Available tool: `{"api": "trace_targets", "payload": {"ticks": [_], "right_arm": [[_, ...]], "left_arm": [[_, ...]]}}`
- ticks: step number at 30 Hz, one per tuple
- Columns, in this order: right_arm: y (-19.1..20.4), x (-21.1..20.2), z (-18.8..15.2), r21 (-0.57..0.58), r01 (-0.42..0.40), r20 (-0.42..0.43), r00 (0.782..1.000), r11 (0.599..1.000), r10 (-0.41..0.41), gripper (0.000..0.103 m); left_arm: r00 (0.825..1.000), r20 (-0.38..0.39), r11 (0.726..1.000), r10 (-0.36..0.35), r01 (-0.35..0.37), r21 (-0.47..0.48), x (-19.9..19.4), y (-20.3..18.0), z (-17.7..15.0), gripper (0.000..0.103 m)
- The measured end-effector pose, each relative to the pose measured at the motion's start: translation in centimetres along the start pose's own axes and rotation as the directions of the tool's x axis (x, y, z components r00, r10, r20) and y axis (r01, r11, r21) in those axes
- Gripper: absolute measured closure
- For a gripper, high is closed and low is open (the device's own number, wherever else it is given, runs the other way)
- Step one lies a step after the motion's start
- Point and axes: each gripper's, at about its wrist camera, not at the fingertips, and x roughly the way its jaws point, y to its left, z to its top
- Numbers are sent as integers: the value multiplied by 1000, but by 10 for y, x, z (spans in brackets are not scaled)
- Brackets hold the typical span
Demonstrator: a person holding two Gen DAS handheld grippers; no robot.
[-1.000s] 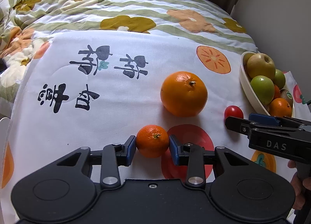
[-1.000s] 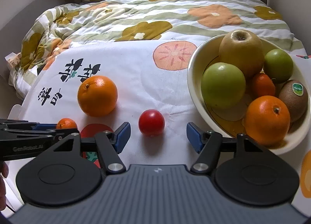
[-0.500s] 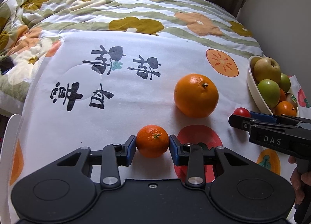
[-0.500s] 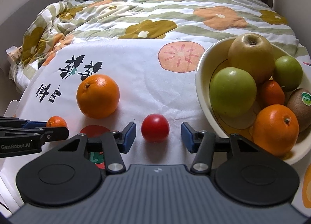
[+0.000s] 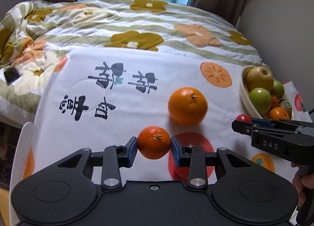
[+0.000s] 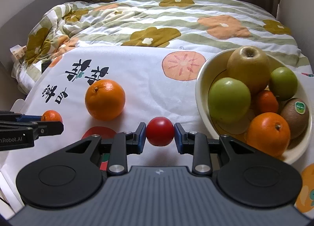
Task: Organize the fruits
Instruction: 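Grasp a small mandarin with the left tool while the right tool grasps a red tomato, then carry the mandarin and tomato over the bowl with both tools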
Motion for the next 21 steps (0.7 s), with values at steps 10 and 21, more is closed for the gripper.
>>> {"api": "trace_targets", "payload": {"ticks": [10,21], "right_arm": [[-14,-46,-2,5,-12,53,999,1000,12,58],[-69,-93,-2,66,12,93,995,998,-18,58]], "left_arm": [[997,83,1000,1,-3,26,-40,-30,1,63],[989,136,996,-53,43,77,-61,-95,8,63]]}}
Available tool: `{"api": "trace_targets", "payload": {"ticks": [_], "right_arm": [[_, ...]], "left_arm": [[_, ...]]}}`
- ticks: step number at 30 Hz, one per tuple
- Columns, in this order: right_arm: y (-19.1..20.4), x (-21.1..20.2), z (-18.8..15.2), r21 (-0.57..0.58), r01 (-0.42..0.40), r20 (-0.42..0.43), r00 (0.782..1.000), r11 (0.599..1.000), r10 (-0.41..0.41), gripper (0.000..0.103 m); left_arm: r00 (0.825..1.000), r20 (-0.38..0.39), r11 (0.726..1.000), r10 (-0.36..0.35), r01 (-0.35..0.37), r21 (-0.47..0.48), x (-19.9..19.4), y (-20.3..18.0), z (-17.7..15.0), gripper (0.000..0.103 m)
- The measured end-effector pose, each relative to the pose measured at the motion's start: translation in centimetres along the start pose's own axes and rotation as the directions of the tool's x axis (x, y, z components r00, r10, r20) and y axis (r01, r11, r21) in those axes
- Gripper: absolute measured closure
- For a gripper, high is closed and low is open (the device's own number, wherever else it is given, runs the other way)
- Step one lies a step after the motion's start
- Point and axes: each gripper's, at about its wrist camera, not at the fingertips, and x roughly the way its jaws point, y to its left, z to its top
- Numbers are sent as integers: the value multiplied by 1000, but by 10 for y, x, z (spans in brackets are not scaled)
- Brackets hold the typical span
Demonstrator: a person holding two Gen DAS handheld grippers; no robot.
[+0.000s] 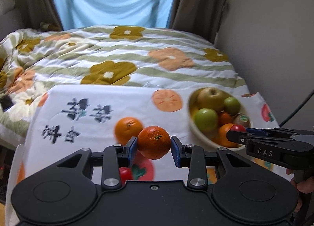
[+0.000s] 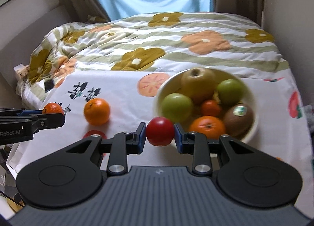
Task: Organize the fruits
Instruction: 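Carry the mandarin and tomato over the bowl with both tools, then open the left tool to drop the mandarin while the right tool releases the tomato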
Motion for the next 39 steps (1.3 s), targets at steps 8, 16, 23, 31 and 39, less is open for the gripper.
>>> {"api": "trace_targets", "payload": {"ticks": [8,16,23,31,39], "right_arm": [[-51,-18,5,15,46,22,999,999,-46,58],[-99,-15,11,19,65,26,998,998,-66,58],[-133,1,18,22,53,11,999,998,-53,58],[-153,17,19,30,33,-6,999,999,-33,58],[-162,24,17,39,25,-18,1000,999,-24,58]], "left_arm": [[999,28,997,-47,45,55,15,-56,17,63],[997,17,994,-69,67,89,52,-104,30,63],[999,-8,992,-44,45,117,91,-131,38,63],[999,-32,977,23,-16,211,126,-156,34,63],[997,47,971,57,-67,230,115,-160,27,8]]}}
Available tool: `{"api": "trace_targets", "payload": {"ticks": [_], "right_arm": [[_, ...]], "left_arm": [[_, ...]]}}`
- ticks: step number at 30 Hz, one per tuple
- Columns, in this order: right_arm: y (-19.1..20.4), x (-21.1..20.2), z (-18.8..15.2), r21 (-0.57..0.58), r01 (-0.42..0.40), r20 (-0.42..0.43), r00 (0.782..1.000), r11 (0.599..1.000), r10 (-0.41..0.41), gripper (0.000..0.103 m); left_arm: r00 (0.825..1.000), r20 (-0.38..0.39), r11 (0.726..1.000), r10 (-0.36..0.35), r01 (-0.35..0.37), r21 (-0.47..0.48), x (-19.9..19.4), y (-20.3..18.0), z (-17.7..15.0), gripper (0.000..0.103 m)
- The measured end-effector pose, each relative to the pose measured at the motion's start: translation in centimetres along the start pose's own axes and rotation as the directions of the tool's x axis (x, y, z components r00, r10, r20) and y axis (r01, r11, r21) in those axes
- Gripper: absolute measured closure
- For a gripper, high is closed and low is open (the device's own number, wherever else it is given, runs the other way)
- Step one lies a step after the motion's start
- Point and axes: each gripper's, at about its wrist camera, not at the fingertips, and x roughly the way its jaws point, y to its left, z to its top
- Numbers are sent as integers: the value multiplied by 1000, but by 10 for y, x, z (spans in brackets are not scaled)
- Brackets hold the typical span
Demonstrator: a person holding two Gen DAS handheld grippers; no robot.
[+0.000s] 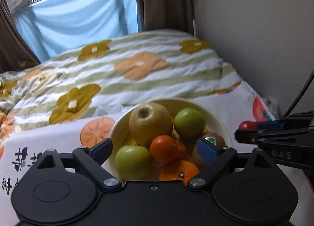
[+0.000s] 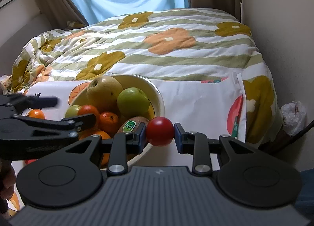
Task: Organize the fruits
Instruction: 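Open the left tool to drop the mandarin while the right tool releases the tomato, then withdraw both tools toward the last large orange and tomato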
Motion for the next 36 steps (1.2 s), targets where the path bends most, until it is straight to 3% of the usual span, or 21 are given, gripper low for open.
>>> {"api": "trace_targets", "payload": {"ticks": [17,29,31,32,33,36], "right_arm": [[29,19,23,-49,-74,22,997,996,75,58],[47,35,13,-62,-112,2,994,992,113,56],[47,32,11,-52,-107,22,994,993,108,44],[46,30,11,-42,-98,31,995,994,100,24],[45,27,10,-31,-94,44,994,995,96,12],[42,19,8,-15,-94,76,993,996,94,6]], "left_arm": [[997,-11,987,75,-76,-142,-33,49,-25,8],[994,-29,976,104,-107,-188,-40,67,-45,8],[994,-30,975,104,-108,-192,-42,68,-47,8],[994,-29,975,105,-109,-193,-43,69,-47,8],[994,-29,975,105,-108,-194,-44,69,-48,8],[995,-23,976,99,-101,-193,-50,69,-49,8]]}}
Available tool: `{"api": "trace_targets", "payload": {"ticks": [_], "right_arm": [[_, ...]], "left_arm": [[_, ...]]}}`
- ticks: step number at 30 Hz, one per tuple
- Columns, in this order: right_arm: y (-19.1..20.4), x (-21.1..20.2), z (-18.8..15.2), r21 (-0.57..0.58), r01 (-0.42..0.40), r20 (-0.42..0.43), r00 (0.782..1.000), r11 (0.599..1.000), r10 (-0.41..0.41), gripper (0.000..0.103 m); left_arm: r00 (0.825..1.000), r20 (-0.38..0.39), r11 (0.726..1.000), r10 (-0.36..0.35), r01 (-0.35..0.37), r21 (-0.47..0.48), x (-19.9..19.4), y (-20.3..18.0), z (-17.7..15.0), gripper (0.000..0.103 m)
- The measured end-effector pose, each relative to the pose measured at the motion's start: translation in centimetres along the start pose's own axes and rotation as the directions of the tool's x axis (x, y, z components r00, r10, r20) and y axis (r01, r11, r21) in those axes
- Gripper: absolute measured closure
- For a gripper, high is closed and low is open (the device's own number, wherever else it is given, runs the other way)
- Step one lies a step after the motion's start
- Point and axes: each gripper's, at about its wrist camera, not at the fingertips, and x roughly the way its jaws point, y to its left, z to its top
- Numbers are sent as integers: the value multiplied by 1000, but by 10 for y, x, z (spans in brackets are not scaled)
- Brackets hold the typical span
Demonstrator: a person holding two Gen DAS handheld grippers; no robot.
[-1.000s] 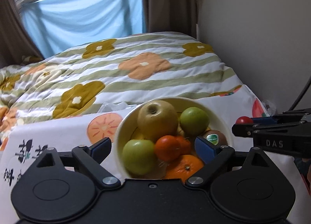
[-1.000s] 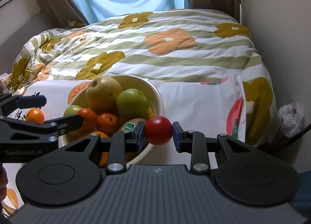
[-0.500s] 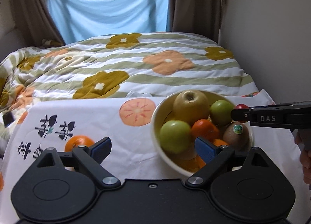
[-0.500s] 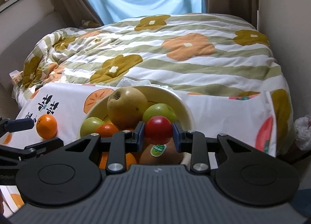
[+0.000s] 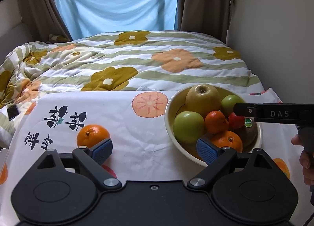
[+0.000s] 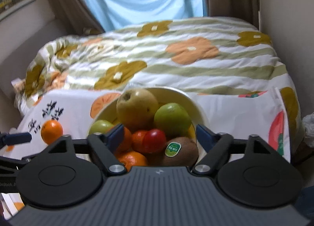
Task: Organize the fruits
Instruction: 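Withdraw both tools toward the last large orange and tomato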
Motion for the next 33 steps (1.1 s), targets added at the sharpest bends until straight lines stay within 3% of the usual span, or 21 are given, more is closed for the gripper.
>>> {"api": "trace_targets", "payload": {"ticks": [12,17,33], "right_arm": [[18,-32,2,-18,32,40,999,999,-31,4],[33,-46,3,-24,31,59,998,999,-29,4],[129,-80,-8,-55,88,63,994,995,-84,0]], "left_arm": [[999,44,1000,17,-16,-8,-34,13,2,8],[996,67,998,56,-55,-12,-54,28,2,8],[992,84,993,94,-88,-81,-93,129,-4,6]]}}
